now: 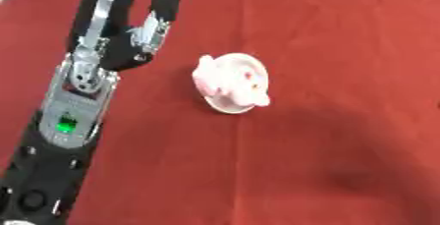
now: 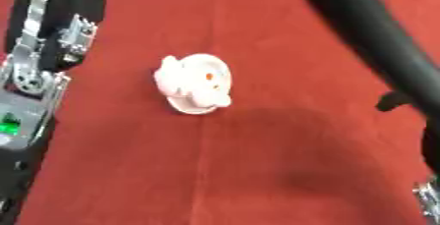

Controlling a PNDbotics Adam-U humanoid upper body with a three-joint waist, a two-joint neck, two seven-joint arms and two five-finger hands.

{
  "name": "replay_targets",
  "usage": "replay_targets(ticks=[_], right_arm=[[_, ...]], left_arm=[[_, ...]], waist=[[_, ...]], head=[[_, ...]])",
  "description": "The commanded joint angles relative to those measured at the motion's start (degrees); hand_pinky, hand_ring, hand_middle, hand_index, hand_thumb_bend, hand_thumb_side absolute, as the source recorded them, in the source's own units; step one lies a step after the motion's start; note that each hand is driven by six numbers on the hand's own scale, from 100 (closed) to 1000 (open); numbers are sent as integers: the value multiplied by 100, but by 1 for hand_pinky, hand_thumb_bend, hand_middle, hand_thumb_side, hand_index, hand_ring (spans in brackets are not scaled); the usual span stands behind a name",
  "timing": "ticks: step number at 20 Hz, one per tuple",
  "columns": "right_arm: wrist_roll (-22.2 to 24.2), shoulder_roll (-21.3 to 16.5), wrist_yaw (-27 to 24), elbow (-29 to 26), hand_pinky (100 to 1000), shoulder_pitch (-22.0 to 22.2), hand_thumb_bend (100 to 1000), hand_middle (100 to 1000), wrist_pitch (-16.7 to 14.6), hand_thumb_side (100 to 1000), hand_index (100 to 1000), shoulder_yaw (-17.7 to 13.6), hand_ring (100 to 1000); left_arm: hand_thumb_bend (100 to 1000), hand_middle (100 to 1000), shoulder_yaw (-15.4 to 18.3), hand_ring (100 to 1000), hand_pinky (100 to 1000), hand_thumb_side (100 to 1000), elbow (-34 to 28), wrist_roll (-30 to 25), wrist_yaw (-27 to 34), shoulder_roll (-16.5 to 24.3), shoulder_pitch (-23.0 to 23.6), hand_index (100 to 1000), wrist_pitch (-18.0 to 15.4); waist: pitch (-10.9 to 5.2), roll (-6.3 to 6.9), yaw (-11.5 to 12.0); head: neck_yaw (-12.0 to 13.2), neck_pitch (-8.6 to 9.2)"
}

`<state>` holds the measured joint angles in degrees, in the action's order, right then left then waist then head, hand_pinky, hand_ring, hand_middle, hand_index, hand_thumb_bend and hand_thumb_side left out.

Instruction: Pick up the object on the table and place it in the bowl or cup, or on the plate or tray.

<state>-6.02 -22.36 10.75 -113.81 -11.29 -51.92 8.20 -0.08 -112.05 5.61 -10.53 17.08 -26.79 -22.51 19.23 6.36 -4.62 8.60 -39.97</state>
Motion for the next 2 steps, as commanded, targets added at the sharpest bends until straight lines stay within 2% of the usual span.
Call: replay_targets(ticks=[1, 2], right_arm=[[-248, 30, 125, -78, 531, -19, 100, 799, -4, 804, 848, -57, 725], [-337, 50, 169, -78, 545, -28, 100, 804, -4, 806, 844, -62, 736]], left_arm=[[187, 786, 133, 748, 516, 795, -243, 401, 198, -29, 35, 888, -177], [181, 785, 139, 746, 512, 802, -249, 498, 211, -33, 61, 887, -223]], waist=[[-52, -82, 27], [-30, -104, 36]], head=[[199, 44], [236, 47]])
